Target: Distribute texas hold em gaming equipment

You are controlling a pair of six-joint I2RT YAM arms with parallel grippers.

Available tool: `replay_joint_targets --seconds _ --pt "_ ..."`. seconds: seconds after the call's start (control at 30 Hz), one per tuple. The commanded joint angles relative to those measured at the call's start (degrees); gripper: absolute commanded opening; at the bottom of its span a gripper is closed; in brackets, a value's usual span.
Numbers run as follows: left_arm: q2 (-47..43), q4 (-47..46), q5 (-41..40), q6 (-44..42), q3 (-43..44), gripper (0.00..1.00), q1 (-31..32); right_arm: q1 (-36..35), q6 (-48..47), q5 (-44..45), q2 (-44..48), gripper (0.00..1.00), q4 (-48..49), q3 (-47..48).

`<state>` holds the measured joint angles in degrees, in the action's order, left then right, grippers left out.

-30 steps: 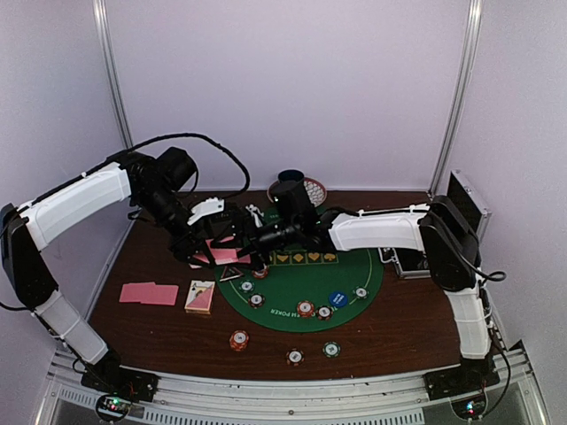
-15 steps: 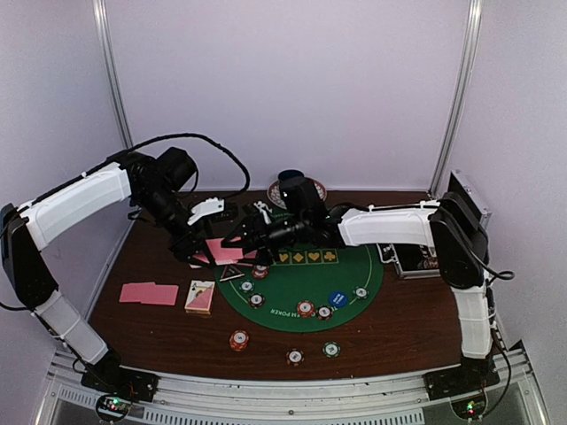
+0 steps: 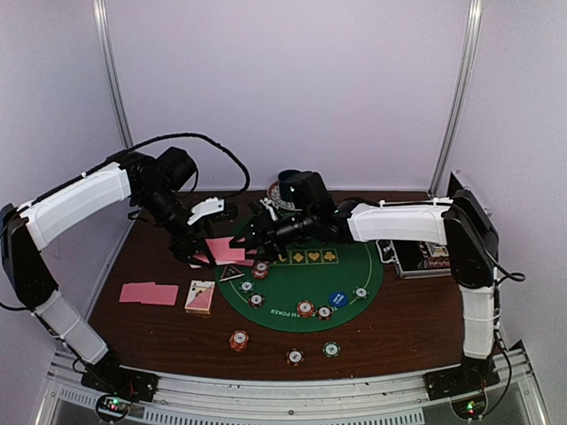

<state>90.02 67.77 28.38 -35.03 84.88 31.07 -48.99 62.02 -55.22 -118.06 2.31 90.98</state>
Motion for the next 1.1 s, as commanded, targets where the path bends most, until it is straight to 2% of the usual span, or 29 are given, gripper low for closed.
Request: replay_joint_targets --seconds 0.0,0.17,0.53,0.83,1.0,1.07 --pt "-1.21 -1.32 1.71 -0.28 0.33 0.00 -0.40 0.62 1.96 -0.73 3.38 0.43 1.55 -1.97" --pt "-1.42 -1.31 1.44 -0.36 0.05 0.00 -0.40 0.91 3.95 -1.35 3.90 0.34 4.04 -3.16" --pt "-1.10 -1.25 1.23 -0.46 -0.15 0.00 -0.40 0.91 5.80 -2.00 5.82 0.23 5.48 -4.36" --pt "-1.07 -1.27 1.14 -0.48 -0.13 0.00 -0.40 0.81 11.63 -2.94 4.92 0.12 13.69 -6.79" --pt "-1.15 -1.30 1.13 -0.48 -0.20 0.00 -0.40 1.03 14.73 -3.63 4.33 0.00 17.52 -7.15" --pt "-1.07 -1.29 0.95 -0.48 -0.24 0.00 -0.43 1.60 15.25 -3.69 4.56 0.00 18.13 -7.49"
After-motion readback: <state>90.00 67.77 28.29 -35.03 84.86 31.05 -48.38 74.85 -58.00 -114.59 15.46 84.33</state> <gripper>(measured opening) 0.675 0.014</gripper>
